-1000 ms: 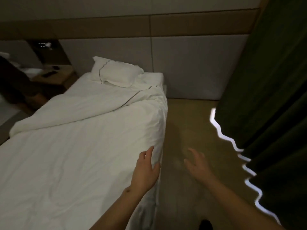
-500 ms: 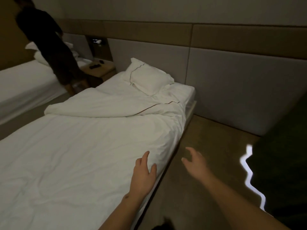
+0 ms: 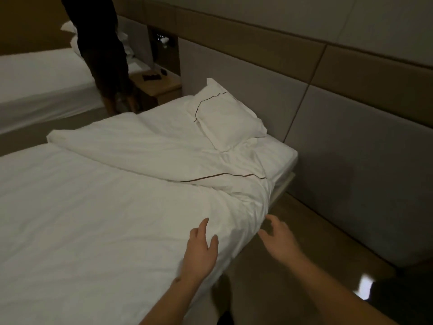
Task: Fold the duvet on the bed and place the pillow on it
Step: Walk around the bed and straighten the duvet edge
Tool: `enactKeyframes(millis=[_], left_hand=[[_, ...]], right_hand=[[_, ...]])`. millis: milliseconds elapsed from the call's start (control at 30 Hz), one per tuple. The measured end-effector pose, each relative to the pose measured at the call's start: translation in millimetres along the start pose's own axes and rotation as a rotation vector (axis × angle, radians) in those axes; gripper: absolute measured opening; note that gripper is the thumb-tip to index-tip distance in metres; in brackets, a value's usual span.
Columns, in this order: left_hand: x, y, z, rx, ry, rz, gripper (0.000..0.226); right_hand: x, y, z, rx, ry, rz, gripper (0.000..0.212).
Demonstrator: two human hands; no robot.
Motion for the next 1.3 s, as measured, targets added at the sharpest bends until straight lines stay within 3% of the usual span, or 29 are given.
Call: enactKeyframes(millis=[500,800,1033,1133,1233,1300], left_hand=[[39.3,-213.2,65.9,0.044,-0.103,-0.054,0.062],[42.6,-438.0,148.7,0.097,-0.104,-0.23,0.064],[48.2,-582.4,211.7,0.101,-0.041,-0.255,0.067],[37.7,-653.2,216.4,0.13,-0.059,-0.264,0.071],[11.9,-740.5,213.9,0.2,-0.097,-0.227,0.072],[-20.8,-792.6,214.9,0.25,-0.131,-0.3,0.081]], right_hand=[[18.6,-286.8,-5.6,-0.257,-0.023,-0.025,0.051],[38.0,-543.6,6.9,-0.387,0.024,0.008,0.05],[44.1,-701.8,30.3,-0.46,0.005,0.011,0.052],[37.3,-791.7,31.5,-0.374,0.093,-0.094,0.056],[25.1,-899.1,12.4,-0.151,0.135,-0.167,0.058],[18.6,-963.0,-3.2,0.002,0.171,-0.194,0.061]])
Point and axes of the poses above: each hand's wrist, its own y-axis away from the middle knuckle, its own z-axis out of the palm, x = y × z, the point moved 4 cm from there along -y, towards the middle knuckle, and after that the axes turned 10 degrees about y, right-handed, at the moved point
